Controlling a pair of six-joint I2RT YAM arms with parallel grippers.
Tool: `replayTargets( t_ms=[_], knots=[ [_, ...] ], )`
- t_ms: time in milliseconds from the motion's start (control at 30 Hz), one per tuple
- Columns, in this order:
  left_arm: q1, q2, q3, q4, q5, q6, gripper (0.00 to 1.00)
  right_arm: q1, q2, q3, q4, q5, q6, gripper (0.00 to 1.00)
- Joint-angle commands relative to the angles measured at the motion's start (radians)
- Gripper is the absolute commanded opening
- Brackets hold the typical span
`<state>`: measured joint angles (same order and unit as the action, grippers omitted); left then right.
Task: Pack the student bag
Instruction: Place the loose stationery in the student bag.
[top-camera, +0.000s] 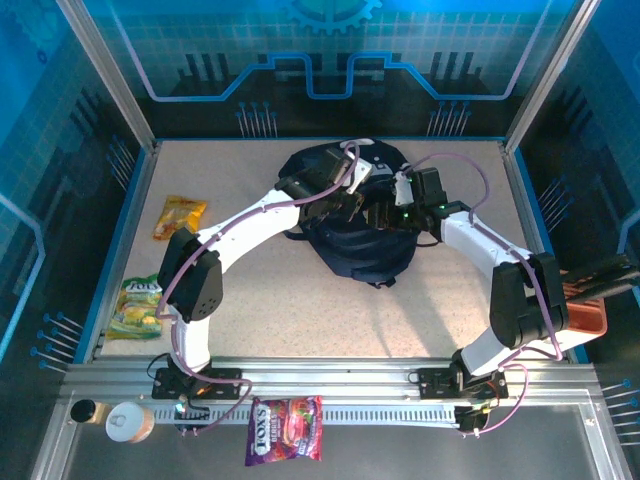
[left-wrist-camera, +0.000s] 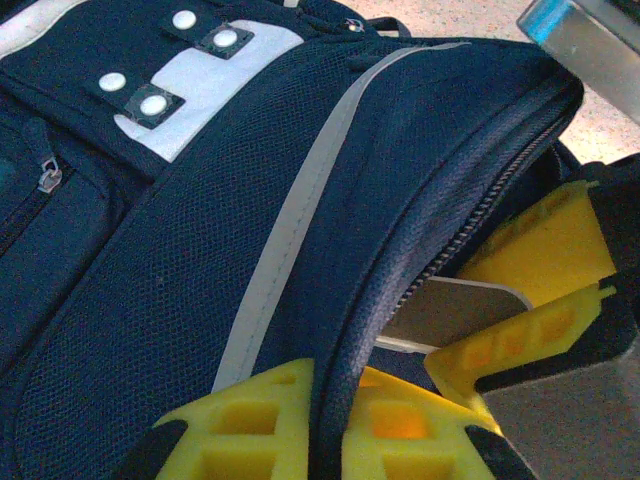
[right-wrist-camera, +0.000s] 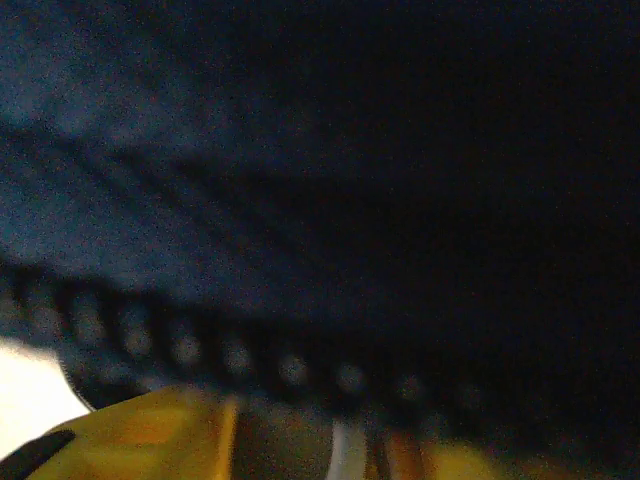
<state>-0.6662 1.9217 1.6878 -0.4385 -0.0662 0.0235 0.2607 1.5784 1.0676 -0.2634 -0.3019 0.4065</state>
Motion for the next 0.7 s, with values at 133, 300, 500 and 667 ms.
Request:
replayTargets(
  t_ms=[133,300,500,667],
  knots=[
    [0.008,-0.071,0.052,0.022,0.039,-0.064,0.06,-0.041,0.042,-0.009,0.158,-0.074,0.297,0.29],
    [0.016,-0.066,0.075,0.006,0.036,-0.098,0.06,-0.030,0.105,0.006,0.378,-0.182,0.604,0.26],
    [0.028,-0.059,0.089,-0.009,0.036,-0.125,0.07,-0.028,0.135,0.051,0.278,-0.135,0.626,0.43],
    [0.031,-0.055,0.082,-0.015,0.039,-0.123,0.07,-0.057,0.001,-0.065,0.234,-0.098,0.602,0.51]
  ],
)
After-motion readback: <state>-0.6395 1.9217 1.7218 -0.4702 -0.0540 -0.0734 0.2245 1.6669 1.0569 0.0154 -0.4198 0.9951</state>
